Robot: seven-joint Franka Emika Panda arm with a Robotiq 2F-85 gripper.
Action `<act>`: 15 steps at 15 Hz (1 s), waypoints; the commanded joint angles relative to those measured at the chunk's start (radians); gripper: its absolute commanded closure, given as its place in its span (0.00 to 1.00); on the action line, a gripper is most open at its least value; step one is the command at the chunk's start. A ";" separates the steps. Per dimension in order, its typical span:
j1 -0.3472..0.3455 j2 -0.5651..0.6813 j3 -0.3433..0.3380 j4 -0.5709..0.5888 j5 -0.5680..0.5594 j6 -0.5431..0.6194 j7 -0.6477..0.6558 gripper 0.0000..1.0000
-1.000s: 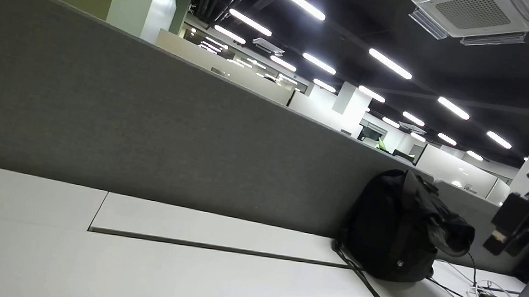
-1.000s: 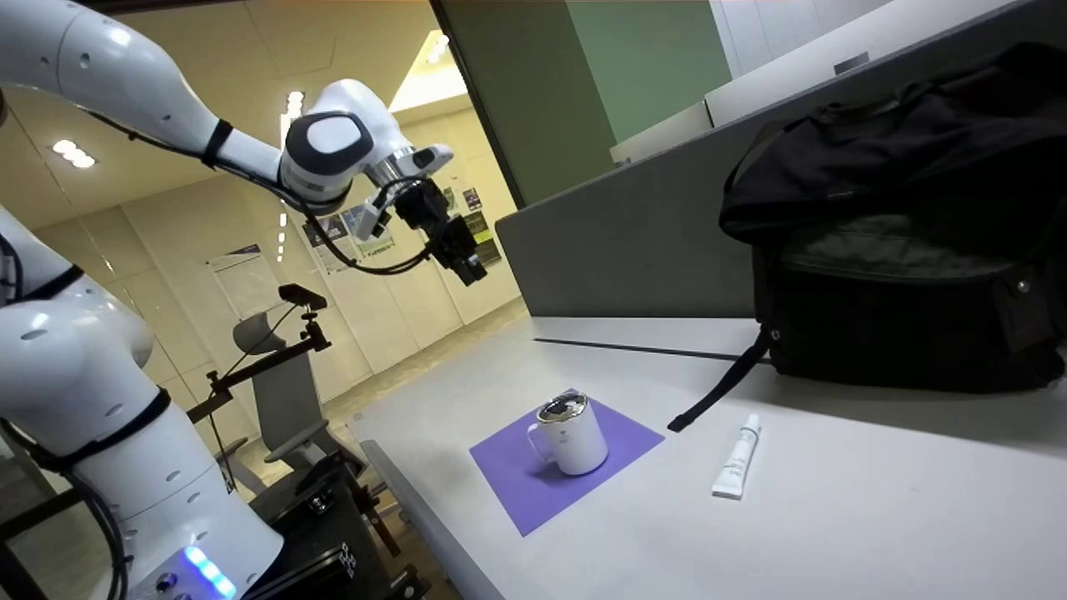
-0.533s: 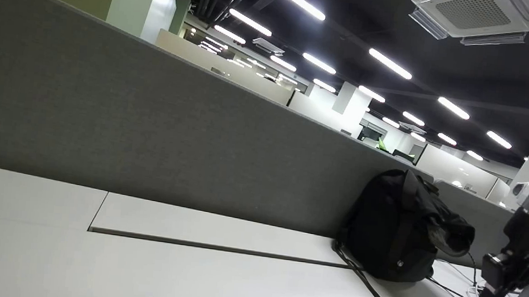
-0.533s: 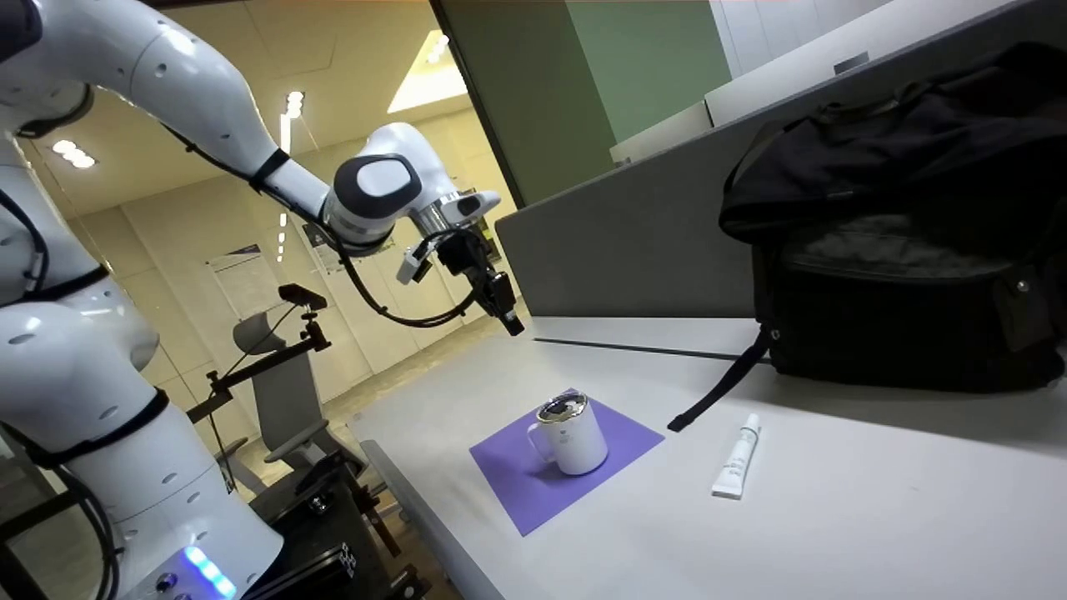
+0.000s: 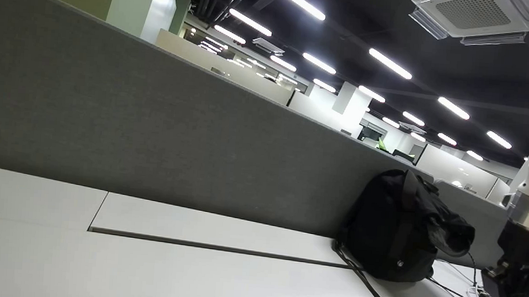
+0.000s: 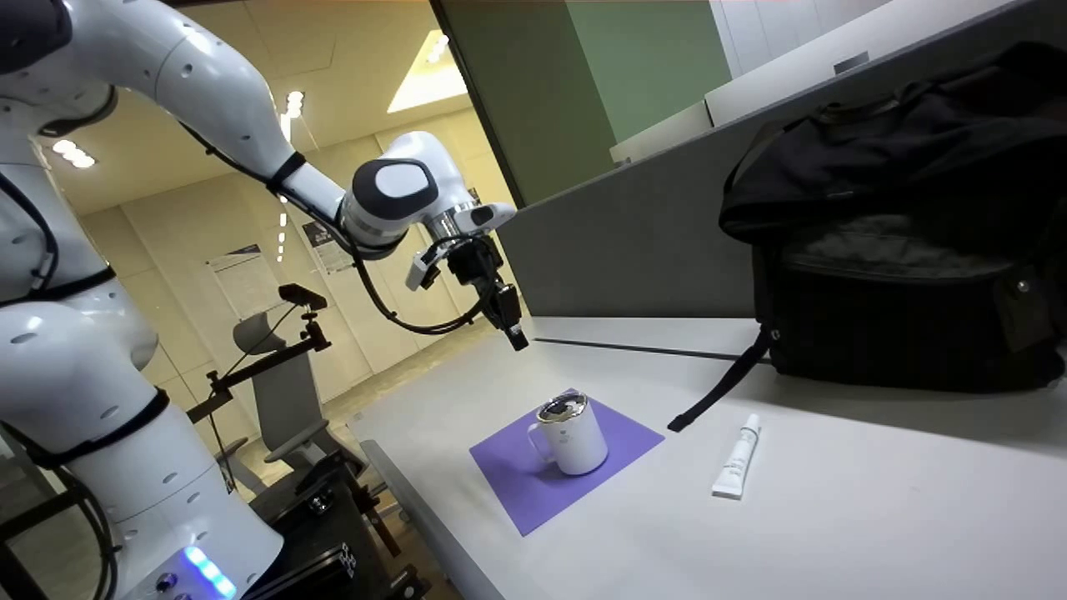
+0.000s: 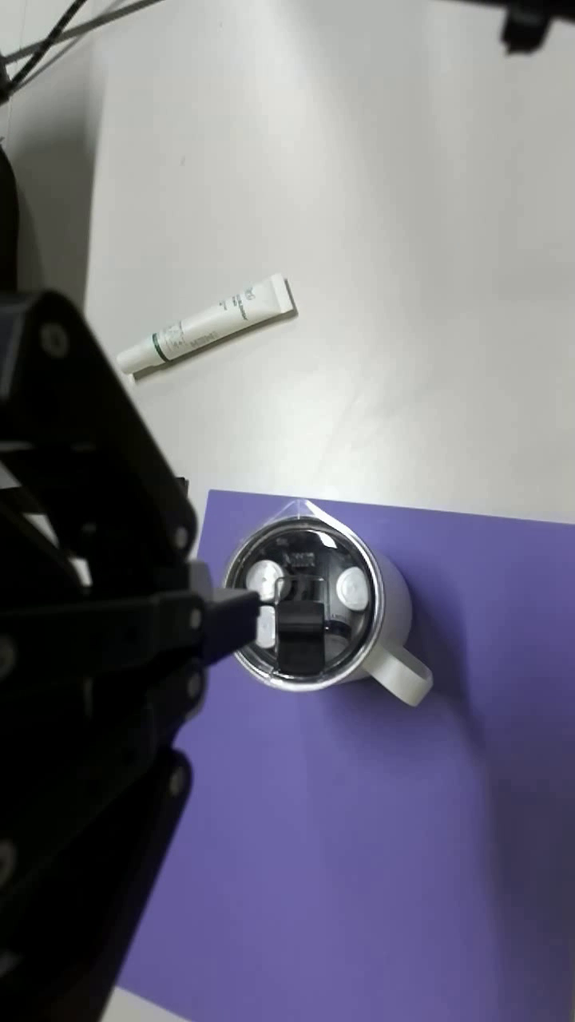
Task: Open the sliding lid on the travel mug
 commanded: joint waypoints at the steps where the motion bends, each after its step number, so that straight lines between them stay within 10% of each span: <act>1: 0.028 -0.001 -0.028 0.001 0.006 -0.003 -0.005 0.99; 15: 0.100 0.222 -0.131 0.003 -0.001 0.259 0.019 1.00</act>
